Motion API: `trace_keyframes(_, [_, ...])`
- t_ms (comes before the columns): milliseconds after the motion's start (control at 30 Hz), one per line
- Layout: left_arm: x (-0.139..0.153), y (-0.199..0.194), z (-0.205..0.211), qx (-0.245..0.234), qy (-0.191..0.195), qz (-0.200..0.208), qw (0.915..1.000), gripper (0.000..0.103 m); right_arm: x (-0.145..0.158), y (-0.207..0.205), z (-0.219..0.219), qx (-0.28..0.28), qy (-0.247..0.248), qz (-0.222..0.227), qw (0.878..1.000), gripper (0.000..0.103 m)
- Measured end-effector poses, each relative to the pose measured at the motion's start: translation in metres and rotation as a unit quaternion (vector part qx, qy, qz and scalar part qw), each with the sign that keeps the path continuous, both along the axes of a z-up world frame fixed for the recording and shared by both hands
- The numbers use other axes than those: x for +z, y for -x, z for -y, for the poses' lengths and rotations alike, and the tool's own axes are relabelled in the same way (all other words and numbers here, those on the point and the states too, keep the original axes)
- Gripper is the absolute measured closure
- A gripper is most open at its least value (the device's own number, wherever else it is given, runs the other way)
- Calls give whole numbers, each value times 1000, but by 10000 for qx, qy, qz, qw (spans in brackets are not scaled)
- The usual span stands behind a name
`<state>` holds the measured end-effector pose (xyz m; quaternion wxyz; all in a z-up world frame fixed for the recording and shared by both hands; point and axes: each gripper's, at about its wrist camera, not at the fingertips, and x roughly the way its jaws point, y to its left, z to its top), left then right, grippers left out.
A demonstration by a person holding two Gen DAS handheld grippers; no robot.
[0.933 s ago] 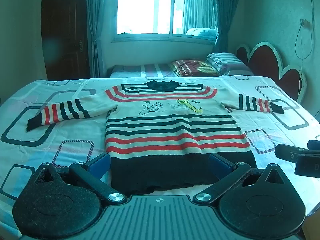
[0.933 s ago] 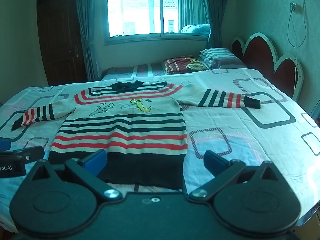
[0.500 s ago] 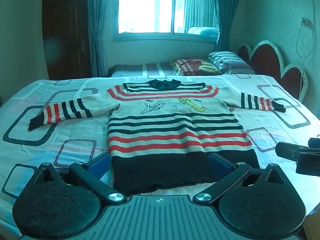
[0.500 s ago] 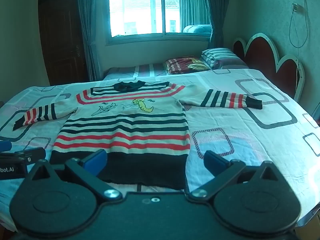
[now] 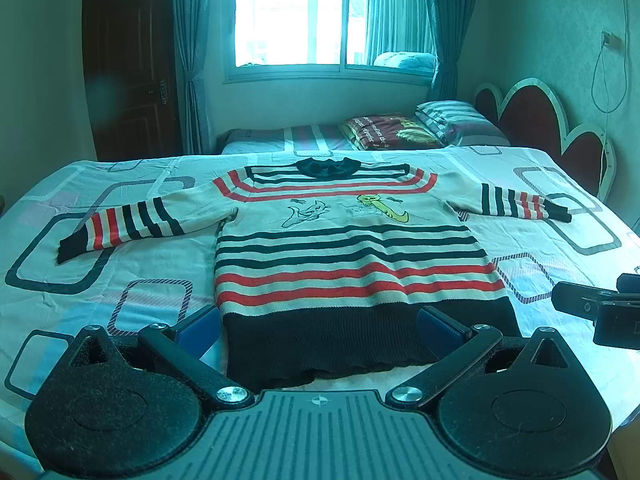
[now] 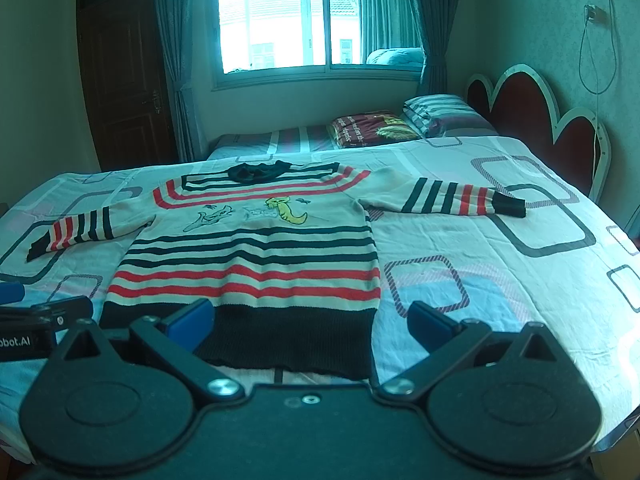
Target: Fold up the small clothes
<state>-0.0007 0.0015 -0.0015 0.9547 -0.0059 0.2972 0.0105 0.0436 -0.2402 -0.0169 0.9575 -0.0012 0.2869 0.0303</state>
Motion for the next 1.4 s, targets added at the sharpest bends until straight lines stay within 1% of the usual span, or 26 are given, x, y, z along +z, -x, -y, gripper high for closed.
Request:
trace_keyframes(800, [-1, -2, -4, 48, -22, -18, 10000, 0, -1, -2, -2, 59, -17, -18, 10000, 1])
trace_keyframes(1400, [-4, -2, 1, 30, -23, -61, 10000, 0, -1, 0, 0, 65, -24, -26, 10000, 1])
